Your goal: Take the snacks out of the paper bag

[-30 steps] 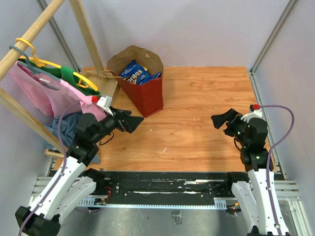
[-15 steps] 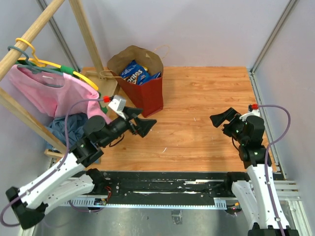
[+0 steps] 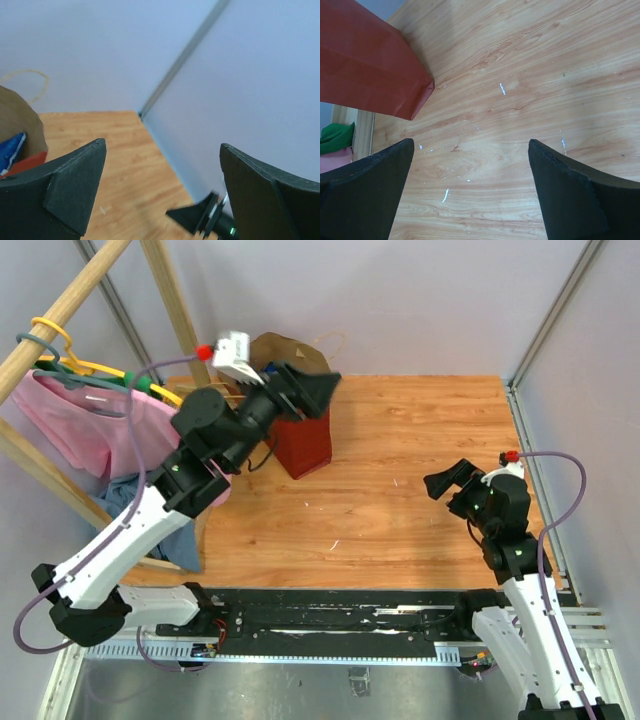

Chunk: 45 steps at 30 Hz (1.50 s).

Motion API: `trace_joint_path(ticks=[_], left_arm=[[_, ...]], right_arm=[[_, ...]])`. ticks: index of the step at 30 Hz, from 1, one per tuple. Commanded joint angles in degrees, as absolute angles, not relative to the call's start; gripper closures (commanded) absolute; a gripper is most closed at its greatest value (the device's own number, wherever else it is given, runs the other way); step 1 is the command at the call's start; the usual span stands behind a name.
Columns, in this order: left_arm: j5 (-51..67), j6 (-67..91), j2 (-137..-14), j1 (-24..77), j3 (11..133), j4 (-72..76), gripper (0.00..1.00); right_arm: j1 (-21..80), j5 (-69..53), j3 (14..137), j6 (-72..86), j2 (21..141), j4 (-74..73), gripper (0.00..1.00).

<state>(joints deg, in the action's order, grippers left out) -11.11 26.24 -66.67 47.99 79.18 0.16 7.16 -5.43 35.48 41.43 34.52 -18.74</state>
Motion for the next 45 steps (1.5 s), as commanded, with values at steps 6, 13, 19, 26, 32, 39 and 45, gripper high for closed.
trace_joint_path(ticks=[6, 13, 19, 26, 32, 39, 45], left_arm=[[-51.2, 31.5, -65.6, 48.6, 103.7, -21.4, 0.00], [-80.6, 18.2, -66.4, 48.6, 118.4, -27.9, 0.00], [-97.0, -38.4, -54.8, 48.6, 92.8, 44.5, 0.00], [-98.3, -26.9, -51.0, 48.6, 88.8, 27.5, 0.00], [-98.1, -21.7, -54.5, 48.5, 89.2, 19.6, 0.00], [-98.3, -25.7, -57.9, 45.8, 83.2, 26.2, 0.00], [-98.3, -49.6, -62.6, 37.8, 76.9, 56.9, 0.00]], right_arm=[[8.5, -4.2, 36.0, 40.7, 36.7, -17.5, 0.02], [8.9, -3.1, 36.8, 39.5, 36.6, -18.5, 0.01], [9.2, -3.0, 35.9, 39.6, 36.7, -19.2, 0.01], [9.7, -3.4, 35.4, 38.9, 36.7, -19.3, 0.01], [9.7, -3.3, 35.1, 38.4, 35.6, -19.5, 0.01], [9.6, -3.4, 33.9, 38.1, 34.5, -19.4, 0.01], [9.6, -4.0, 33.7, 37.2, 34.7, -19.0, 0.02]])
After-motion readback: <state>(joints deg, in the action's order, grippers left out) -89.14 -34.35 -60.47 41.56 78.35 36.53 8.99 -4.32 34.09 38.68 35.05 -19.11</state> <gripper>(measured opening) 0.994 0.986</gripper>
